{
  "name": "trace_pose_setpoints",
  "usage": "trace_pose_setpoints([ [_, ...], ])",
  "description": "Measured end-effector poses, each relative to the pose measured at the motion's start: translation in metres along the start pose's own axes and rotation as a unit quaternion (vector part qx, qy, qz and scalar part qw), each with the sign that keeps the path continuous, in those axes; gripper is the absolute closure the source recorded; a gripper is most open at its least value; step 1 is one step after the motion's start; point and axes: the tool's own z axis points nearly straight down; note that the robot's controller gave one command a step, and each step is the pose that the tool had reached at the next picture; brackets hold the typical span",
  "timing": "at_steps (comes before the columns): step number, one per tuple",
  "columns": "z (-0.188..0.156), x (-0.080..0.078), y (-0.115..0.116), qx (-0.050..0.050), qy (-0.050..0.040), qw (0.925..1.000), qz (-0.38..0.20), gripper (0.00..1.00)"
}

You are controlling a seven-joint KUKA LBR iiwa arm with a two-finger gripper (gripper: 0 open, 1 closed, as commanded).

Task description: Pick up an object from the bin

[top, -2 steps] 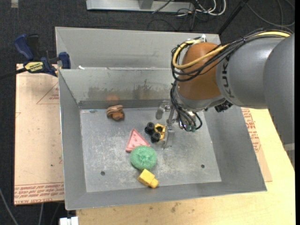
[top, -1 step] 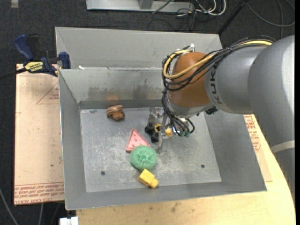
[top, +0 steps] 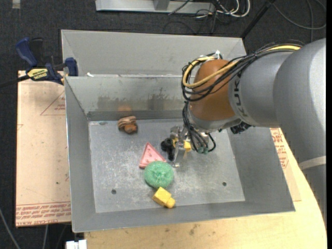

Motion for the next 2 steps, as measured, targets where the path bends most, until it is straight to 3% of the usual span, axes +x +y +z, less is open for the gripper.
trace_pose_setpoints([
  [2,-0.0036,0.0013,-0.0001,0.0,0.0016,1.0,0.0,1.0],
])
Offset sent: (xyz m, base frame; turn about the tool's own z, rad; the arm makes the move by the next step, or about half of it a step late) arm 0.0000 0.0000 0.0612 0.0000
